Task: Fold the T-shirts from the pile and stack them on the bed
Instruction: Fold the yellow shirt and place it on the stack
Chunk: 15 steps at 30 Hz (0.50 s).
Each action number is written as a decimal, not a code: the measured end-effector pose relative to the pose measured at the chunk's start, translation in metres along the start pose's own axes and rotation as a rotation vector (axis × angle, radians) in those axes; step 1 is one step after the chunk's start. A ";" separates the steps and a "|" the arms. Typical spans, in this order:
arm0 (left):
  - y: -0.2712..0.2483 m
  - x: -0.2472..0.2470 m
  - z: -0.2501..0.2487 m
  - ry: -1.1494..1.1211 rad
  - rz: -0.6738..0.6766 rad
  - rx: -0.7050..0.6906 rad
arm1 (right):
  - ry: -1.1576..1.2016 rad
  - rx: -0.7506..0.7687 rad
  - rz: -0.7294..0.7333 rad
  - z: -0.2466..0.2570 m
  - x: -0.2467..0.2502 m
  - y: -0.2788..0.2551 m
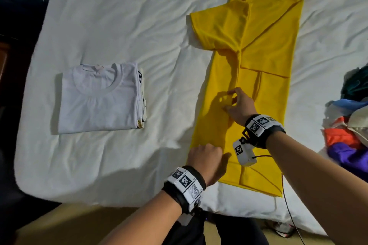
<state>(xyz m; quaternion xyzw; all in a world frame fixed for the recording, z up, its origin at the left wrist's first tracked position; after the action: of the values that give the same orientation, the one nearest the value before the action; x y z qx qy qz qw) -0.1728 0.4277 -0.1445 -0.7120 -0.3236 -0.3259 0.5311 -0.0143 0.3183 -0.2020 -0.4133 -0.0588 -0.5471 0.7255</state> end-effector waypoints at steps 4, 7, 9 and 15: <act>0.028 0.000 0.018 0.012 -0.213 0.011 | 0.015 0.029 -0.039 -0.004 -0.004 0.002; 0.053 -0.032 0.042 0.025 -0.149 -0.057 | 0.037 0.023 -0.088 -0.009 0.000 0.003; 0.060 -0.050 0.049 0.092 -0.171 -0.080 | 0.045 -0.008 -0.107 -0.011 0.006 0.000; 0.068 -0.064 0.050 0.098 -0.202 -0.083 | -0.636 0.339 -0.163 0.022 -0.020 -0.018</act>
<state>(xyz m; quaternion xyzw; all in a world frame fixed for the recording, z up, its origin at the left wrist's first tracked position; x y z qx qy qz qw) -0.1487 0.4530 -0.2445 -0.6806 -0.3535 -0.4253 0.4807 -0.0292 0.3467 -0.1884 -0.4304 -0.4040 -0.4299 0.6832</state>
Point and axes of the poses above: each hand's wrist, its own y-axis towards the middle knuckle, its own x-axis out of the back of the hand, z = x × y, the point moved 5 cm from there along y, towards the middle knuckle, and after that the axes turned 7 degrees about y, right-handed, at the moved point
